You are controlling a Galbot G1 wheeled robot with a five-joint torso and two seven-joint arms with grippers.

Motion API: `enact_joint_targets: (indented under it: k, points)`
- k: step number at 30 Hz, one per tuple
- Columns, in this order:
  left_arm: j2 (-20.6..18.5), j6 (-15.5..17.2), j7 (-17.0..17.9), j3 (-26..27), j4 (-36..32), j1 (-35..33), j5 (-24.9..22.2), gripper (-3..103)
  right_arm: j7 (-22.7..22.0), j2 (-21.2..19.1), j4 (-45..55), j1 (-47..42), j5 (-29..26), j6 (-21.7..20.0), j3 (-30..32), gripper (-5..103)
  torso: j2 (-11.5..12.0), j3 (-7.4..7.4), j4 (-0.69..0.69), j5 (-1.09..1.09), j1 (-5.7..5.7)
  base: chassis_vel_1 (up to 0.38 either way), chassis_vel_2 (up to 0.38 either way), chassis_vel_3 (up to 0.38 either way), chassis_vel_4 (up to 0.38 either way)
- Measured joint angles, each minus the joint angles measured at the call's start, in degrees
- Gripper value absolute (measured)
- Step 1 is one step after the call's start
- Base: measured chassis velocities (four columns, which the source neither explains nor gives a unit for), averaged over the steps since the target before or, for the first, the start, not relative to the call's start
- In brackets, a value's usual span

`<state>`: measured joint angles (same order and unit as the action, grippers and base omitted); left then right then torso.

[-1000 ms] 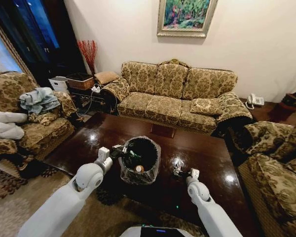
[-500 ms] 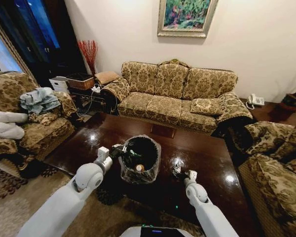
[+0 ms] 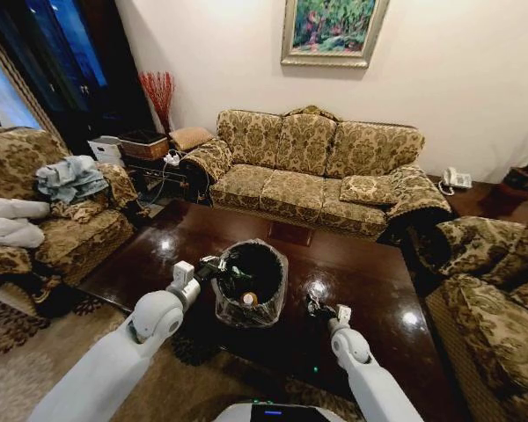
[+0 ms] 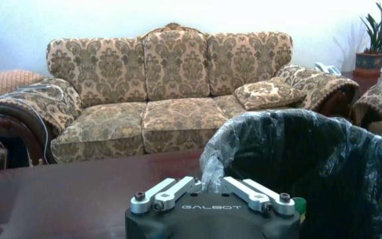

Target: Move to the front of the table and place the trash on the table into the trash bin.

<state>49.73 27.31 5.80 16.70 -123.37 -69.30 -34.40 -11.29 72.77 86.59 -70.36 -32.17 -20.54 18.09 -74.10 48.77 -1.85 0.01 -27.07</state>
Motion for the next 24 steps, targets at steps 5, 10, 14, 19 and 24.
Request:
enact_joint_targets:
  k: [5,10,14,19,24]
  points:
    - [-0.1,0.0,0.0,0.0,-0.3,-0.1,0.0,4,0.0,-0.5,1.8,-0.8,1.6,0.2,1.0,15,0.0,0.01,0.01,0.02,0.00,0.000,0.000,0.000,0.000]
    - [-0.3,-0.2,0.0,-0.2,-0.4,0.1,-0.1,4,0.7,-1.9,7.9,-1.3,3.5,1.2,4.3,15,0.0,0.01,0.00,-0.02,0.00,0.000,0.000,0.000,0.000]
    - [-0.7,-0.2,-0.2,-0.6,-0.2,0.4,-0.4,4,1.2,-3.1,14.0,-2.0,3.7,2.4,5.9,15,0.0,0.01,0.01,0.03,0.00,0.000,0.000,0.000,0.000]
    - [-1.4,-0.1,-0.6,-2.2,1.3,1.4,-2.3,4,4.5,-9.5,32.1,-1.7,0.7,3.5,9.7,15,0.0,0.00,0.00,0.00,0.00,0.000,0.000,0.000,0.000]
    - [-2.3,0.0,-1.5,-2.9,1.6,1.9,-7.1,4,7.3,-17.5,43.7,-1.4,-9.4,1.5,11.8,15,0.0,0.00,0.00,-0.03,-0.01,0.000,0.000,0.000,0.000]
